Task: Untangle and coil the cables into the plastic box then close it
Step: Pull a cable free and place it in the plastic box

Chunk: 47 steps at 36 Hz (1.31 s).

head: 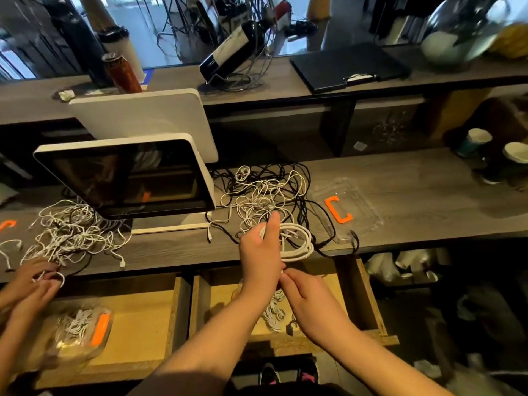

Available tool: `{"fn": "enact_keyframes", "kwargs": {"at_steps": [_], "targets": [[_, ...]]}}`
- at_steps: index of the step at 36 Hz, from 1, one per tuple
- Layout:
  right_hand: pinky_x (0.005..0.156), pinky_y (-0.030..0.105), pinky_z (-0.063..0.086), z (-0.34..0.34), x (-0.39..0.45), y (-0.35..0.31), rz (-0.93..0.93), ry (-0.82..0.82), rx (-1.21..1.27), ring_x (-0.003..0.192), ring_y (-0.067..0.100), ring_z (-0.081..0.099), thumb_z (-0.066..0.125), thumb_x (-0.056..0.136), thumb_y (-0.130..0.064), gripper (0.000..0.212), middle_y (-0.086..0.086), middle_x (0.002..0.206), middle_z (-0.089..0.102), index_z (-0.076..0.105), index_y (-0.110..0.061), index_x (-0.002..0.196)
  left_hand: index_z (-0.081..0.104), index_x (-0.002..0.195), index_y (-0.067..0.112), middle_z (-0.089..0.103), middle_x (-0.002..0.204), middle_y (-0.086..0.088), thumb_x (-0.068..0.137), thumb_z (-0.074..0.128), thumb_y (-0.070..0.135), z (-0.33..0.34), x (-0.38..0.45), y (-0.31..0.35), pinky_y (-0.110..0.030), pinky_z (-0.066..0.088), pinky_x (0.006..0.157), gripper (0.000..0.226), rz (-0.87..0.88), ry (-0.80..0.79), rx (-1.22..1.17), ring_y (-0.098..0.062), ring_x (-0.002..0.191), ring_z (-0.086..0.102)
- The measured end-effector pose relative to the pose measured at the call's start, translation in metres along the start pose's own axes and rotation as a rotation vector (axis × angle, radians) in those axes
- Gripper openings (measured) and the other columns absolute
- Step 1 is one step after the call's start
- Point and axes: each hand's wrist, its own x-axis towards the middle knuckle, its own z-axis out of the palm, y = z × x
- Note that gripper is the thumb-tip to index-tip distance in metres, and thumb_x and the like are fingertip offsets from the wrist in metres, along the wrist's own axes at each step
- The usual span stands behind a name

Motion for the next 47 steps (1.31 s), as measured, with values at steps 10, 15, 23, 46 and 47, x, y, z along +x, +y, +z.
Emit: {"fn": "enact_keyframes", "kwargs": {"at_steps": [10, 15, 23, 46, 47], "targets": [[0.057, 0.037, 0.040, -0.007, -0.006, -0.013, -0.016, 0.036, -0.077, 0.057, 0.015, 0.052, 0.051, 0.101, -0.032, 0.029, 0.003, 0.058, 0.056, 0.063, -0.016, 0.080, 0.041, 0.057, 0.019, 0.033, 0.046, 0.009, 0.101, 0.052, 0.044, -0.015, 0.011, -0.006, -0.024, 0.026, 0.047, 0.052, 0.217, -0.040, 0.204, -0.007, 0.047, 0.030], [0.061, 0.034, 0.040, -0.009, -0.008, -0.023, -0.106, 0.045, -0.225, 0.063, 0.013, 0.054, 0.050, 0.101, -0.035, 0.029, -0.005, 0.065, 0.058, 0.057, -0.022, 0.076, 0.041, 0.051, 0.013, 0.037, 0.046, -0.001, 0.096, 0.063, 0.037, -0.022, 0.019, -0.020, -0.038, 0.030, 0.051, 0.055, 0.273, -0.040, 0.397, -0.017, 0.048, 0.031], [0.061, 0.026, 0.042, -0.038, 0.007, -0.018, -0.248, 0.153, -0.324, 0.067, 0.003, 0.052, 0.055, 0.092, -0.049, 0.023, -0.017, 0.072, 0.054, 0.056, -0.029, 0.081, 0.047, 0.049, 0.015, 0.043, 0.048, 0.000, 0.097, 0.061, 0.035, -0.029, 0.020, -0.017, -0.041, 0.039, 0.056, 0.054, 0.298, -0.319, 0.586, -0.019, 0.049, 0.038], [0.062, 0.022, 0.047, -0.035, 0.036, 0.024, -0.059, 0.213, 0.362, 0.064, 0.005, 0.058, 0.067, 0.092, -0.012, 0.017, -0.001, 0.067, 0.067, 0.071, -0.015, 0.075, 0.067, 0.072, 0.010, 0.052, 0.049, -0.004, 0.103, 0.051, 0.027, -0.036, 0.021, -0.002, -0.018, 0.028, 0.031, 0.038, -0.150, -0.728, 0.124, -0.010, 0.035, 0.044], [0.063, 0.023, 0.048, -0.032, 0.035, 0.024, -0.046, 0.210, 0.372, 0.066, 0.006, 0.059, 0.067, 0.092, -0.010, 0.017, 0.002, 0.069, 0.068, 0.071, -0.013, 0.076, 0.066, 0.072, 0.007, 0.051, 0.049, -0.004, 0.103, 0.051, 0.026, -0.035, 0.021, -0.002, -0.017, 0.027, 0.030, 0.038, -0.160, -0.702, 0.096, -0.010, 0.034, 0.042]]}}
